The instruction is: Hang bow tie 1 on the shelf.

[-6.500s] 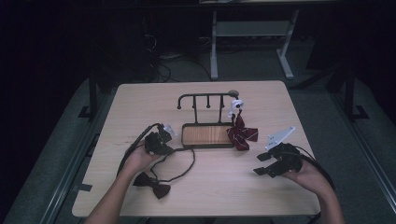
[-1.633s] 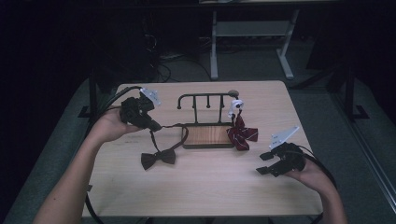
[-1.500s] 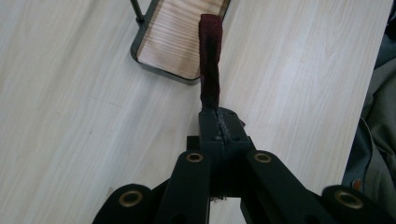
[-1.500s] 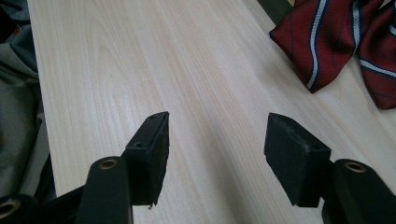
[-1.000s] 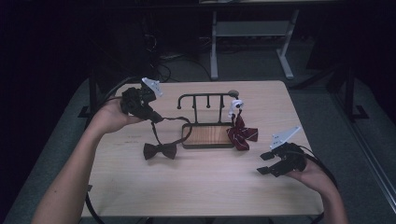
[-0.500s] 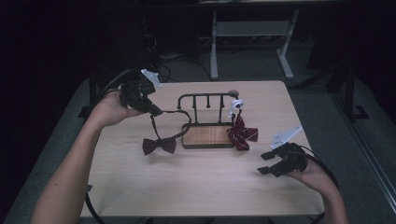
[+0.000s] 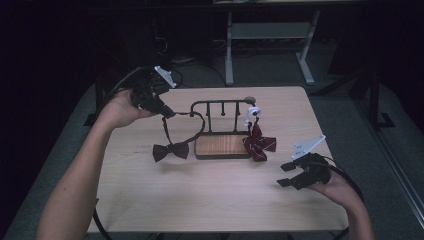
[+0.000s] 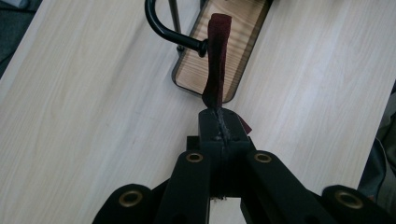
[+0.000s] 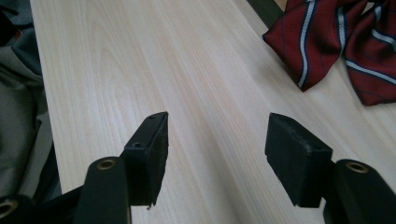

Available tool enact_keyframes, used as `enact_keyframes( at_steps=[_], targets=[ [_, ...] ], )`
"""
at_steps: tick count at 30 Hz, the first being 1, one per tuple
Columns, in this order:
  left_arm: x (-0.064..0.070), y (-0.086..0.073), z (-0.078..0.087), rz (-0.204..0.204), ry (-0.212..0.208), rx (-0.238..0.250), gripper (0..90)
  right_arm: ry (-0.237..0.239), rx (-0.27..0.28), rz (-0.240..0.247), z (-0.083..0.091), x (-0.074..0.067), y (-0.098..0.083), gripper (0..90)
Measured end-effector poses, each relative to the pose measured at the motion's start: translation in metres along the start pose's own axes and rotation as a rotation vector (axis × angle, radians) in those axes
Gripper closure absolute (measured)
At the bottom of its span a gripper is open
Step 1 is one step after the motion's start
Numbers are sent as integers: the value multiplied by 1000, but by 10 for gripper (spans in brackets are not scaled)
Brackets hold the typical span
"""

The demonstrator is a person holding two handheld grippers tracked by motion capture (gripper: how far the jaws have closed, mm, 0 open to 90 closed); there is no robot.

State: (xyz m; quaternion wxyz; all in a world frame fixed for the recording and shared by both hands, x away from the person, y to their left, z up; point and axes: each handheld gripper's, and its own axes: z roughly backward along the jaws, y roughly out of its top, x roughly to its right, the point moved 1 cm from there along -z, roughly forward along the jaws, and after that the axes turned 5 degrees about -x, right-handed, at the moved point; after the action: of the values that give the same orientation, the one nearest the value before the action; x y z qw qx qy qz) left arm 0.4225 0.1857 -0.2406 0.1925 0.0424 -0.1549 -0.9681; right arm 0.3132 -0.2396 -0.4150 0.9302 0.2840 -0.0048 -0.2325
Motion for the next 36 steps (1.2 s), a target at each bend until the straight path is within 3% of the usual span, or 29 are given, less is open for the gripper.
enact_keyframes(
  at_steps=[17,21,36],
  targets=[
    [-16,6,-4,34,6,-16,899,2,12,-7,2,-1,-1,389],
    [-20,5,-9,61,2,-18,898,2,9,-8,2,-2,-1,390],
    [-30,6,-26,91,9,-57,896,-1,10,3,2,-1,-1,393]
  ],
)
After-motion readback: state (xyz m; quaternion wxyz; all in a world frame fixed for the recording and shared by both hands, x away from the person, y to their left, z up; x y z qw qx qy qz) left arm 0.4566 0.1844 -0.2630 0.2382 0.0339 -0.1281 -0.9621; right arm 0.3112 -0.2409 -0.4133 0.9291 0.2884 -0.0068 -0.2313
